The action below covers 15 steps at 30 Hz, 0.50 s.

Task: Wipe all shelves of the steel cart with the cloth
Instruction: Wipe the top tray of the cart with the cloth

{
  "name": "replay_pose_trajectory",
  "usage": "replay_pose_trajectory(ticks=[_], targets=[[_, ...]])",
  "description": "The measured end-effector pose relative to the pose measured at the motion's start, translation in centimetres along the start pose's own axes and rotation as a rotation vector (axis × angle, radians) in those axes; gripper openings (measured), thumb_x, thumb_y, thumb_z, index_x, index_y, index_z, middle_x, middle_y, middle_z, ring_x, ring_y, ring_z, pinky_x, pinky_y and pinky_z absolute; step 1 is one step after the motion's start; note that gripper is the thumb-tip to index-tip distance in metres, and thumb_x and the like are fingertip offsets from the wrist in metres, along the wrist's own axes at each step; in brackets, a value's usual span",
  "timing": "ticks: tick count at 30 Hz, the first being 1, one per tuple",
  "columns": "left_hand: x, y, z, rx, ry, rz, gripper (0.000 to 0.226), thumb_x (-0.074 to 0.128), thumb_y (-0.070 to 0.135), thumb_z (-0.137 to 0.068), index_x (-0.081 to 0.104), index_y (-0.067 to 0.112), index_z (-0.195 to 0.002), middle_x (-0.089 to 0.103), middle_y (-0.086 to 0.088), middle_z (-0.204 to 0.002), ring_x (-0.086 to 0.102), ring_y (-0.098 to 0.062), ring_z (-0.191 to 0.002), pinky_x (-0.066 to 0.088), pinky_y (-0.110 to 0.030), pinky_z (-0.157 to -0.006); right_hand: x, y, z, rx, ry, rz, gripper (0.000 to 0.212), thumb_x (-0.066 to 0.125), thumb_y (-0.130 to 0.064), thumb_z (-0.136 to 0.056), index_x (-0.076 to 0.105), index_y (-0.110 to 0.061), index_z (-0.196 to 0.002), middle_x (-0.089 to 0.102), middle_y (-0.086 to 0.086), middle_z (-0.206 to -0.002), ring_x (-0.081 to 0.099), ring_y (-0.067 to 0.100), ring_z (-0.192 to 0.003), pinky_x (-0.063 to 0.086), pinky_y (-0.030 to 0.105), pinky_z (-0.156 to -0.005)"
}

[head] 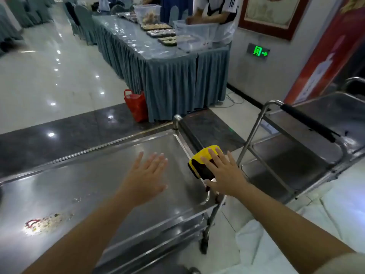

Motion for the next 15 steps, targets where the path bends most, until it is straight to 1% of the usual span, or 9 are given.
replay_pose_trajectory(ticks=[1,2,3,4,5,6,8,12,15], targets=[[-0.1,0.7,-1.0,0.015,-0.041,0.009,0.078,0.020,0.060,-0.090,0.020,0.010,-0.150,0.021,-0.012,-0.157,0.021,-0.029,-0.145,-0.002,-0.058,-0.114,0.5,0.8,-0.3,0.008,-0.053,0.003,0.080,0.044,-0.066,-0.086,0.016,-0.031,-0.152,0.002,0.010,-0.162,-0.004,0.033,-0.148,0.002,0.058,-0.115],[0.0,1.2,-2.1,0.024,-0.004,0.033,0.076,0.027,0.058,-0.090,0.033,0.008,-0.146,0.035,-0.013,-0.151,0.033,-0.029,-0.140,0.010,-0.059,-0.113,1.0,1.6,-0.6,0.014,-0.076,0.004,0.083,0.043,-0.068,-0.085,0.011,-0.033,-0.152,-0.005,0.009,-0.162,-0.009,0.032,-0.148,0.002,0.057,-0.115],[0.4,1.7,-3.2,0.041,0.010,0.033,0.074,0.034,0.058,-0.089,0.039,0.008,-0.143,0.041,-0.013,-0.148,0.039,-0.030,-0.137,0.016,-0.059,-0.112,1.5,2.3,-1.0,0.011,-0.095,0.007,0.086,0.044,-0.070,-0.084,0.007,-0.034,-0.152,-0.010,0.008,-0.161,-0.012,0.032,-0.147,0.004,0.058,-0.115],[1.0,2.5,-4.0,0.061,-0.008,0.039,0.074,0.039,0.058,-0.090,0.035,0.009,-0.146,0.037,-0.012,-0.151,0.034,-0.029,-0.140,0.013,-0.058,-0.113,1.9,2.7,-1.2,0.004,-0.112,-0.010,0.088,0.046,-0.070,-0.082,0.006,-0.035,-0.152,-0.012,0.008,-0.161,-0.012,0.032,-0.147,0.007,0.058,-0.115],[1.5,3.2,-5.0,0.062,0.001,0.060,0.077,0.040,0.059,-0.091,0.025,0.012,-0.149,0.028,-0.010,-0.155,0.024,-0.027,-0.144,0.004,-0.057,-0.115,2.3,3.1,-1.4,-0.002,-0.125,-0.038,0.091,0.050,-0.070,-0.081,0.005,-0.035,-0.152,-0.014,0.008,-0.161,-0.012,0.033,-0.147,0.010,0.058,-0.115],[1.9,3.7,-6.1,0.052,-0.008,0.095,0.078,0.038,0.059,-0.092,0.015,0.014,-0.152,0.018,-0.007,-0.159,0.014,-0.026,-0.147,-0.004,-0.054,-0.116,2.7,3.5,-1.5,-0.010,-0.138,-0.066,0.093,0.053,-0.067,-0.081,0.003,-0.035,-0.152,-0.015,0.007,-0.161,-0.011,0.033,-0.147,0.013,0.058,-0.114],[2.6,4.6,-7.8,0.027,-0.022,0.123,0.079,0.035,0.059,-0.093,0.005,0.016,-0.152,0.008,-0.005,-0.161,0.005,-0.023,-0.148,-0.013,-0.052,-0.114,3.2,3.9,-1.8,-0.014,-0.171,-0.116,0.094,0.058,-0.058,-0.083,-0.001,-0.036,-0.152,-0.017,0.007,-0.160,-0.010,0.034,-0.147,0.018,0.057,-0.113],[3.2,6.6,-10.7,-0.014,-0.051,0.189,0.084,0.037,0.060,-0.092,-0.002,0.018,-0.153,0.002,-0.001,-0.162,0.001,-0.018,-0.149,-0.015,-0.048,-0.114,3.9,3.5,-2.2,-0.002,-0.143,-0.218,0.088,0.060,-0.036,-0.087,0.002,-0.034,-0.153,-0.013,0.012,-0.160,-0.009,0.039,-0.146,0.029,0.052,-0.112],[3.4,7.8,-12.1,-0.003,-0.062,0.229,0.087,0.039,0.061,-0.090,-0.002,0.017,-0.153,0.005,-0.001,-0.162,0.004,-0.017,-0.148,-0.009,-0.048,-0.116,4.1,3.0,-2.2,0.023,-0.115,-0.247,0.081,0.058,-0.025,-0.090,0.007,-0.035,-0.152,-0.008,0.014,-0.160,-0.004,0.041,-0.146,0.040,0.048,-0.104]])
Point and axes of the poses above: each hand's wrist, its own z-axis away from the middle knuckle, its own x-axis out of the palm, y = z × x, the point moved 1 cm from there along -z, towards the middle knuckle
